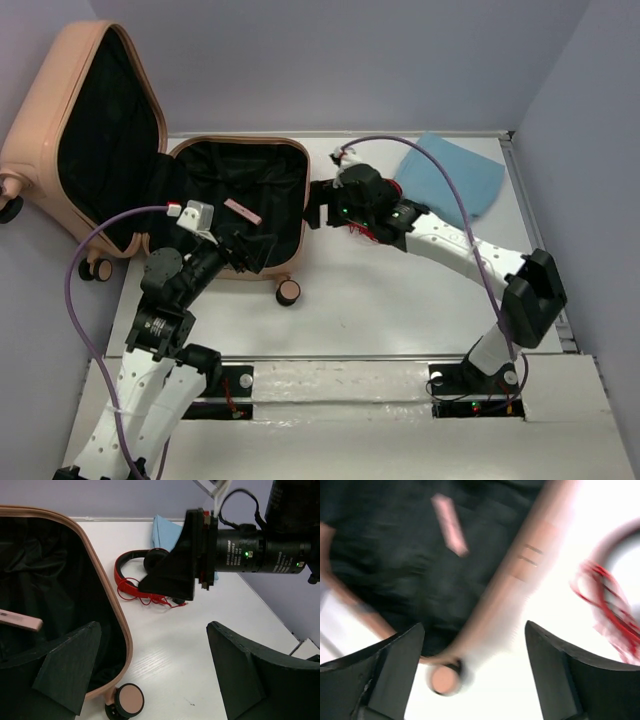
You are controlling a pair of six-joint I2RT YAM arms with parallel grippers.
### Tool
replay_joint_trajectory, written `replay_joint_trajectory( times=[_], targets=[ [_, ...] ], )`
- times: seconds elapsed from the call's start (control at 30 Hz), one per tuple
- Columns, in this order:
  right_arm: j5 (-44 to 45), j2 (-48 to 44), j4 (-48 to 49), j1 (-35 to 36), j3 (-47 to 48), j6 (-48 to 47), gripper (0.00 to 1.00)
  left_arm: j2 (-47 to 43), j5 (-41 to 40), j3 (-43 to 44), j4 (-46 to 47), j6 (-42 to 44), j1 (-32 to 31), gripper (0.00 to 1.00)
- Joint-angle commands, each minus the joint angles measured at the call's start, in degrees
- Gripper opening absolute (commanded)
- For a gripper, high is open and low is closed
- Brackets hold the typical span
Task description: Pack the luggage
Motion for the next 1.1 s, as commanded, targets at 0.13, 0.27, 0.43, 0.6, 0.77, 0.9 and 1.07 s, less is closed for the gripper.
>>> replay_joint_trajectory(
  times=[0.13,0.27,0.43,0.6,0.77,0.9,1.07],
  targets=[
    [18.23,-16.18,0.25,-21.41,-20.46,3.22,0.59,-0.14,0.55,2.62,1.39,0.20,-0.24,0.99],
    [21.38,-12.86,0.08,-27.91,-20.39,2.78,0.51,-0.41,0.38,2.54,1.48,0.28,-0.15,0.99],
    [16.91,-5.21,-0.27,-33.47,-16.96,3.74,0.64,-0.50,0.38,2.45,1.39,0.28,-0.15,0.99],
    [14.54,1.38,-1.15,-33.47,-12.13,4.88,0.62,-0.58,0.55,2.45,1.39,0.20,-0.15,0.99],
    [13.75,5.08,-1.86,-33.47,-11.33,6.29,0.62,-0.67,0.73,2.36,1.48,0.28,-0.15,0.99],
    [12.69,7.54,-1.86,-33.47,-10.98,7.17,0.62,-0.41,0.99,2.36,1.39,0.20,-0.24,0.99],
    [14.01,7.73,-2.03,-33.47,-12.55,7.78,0.60,-0.32,1.08,2.45,1.48,0.20,-0.24,0.99]
  ],
)
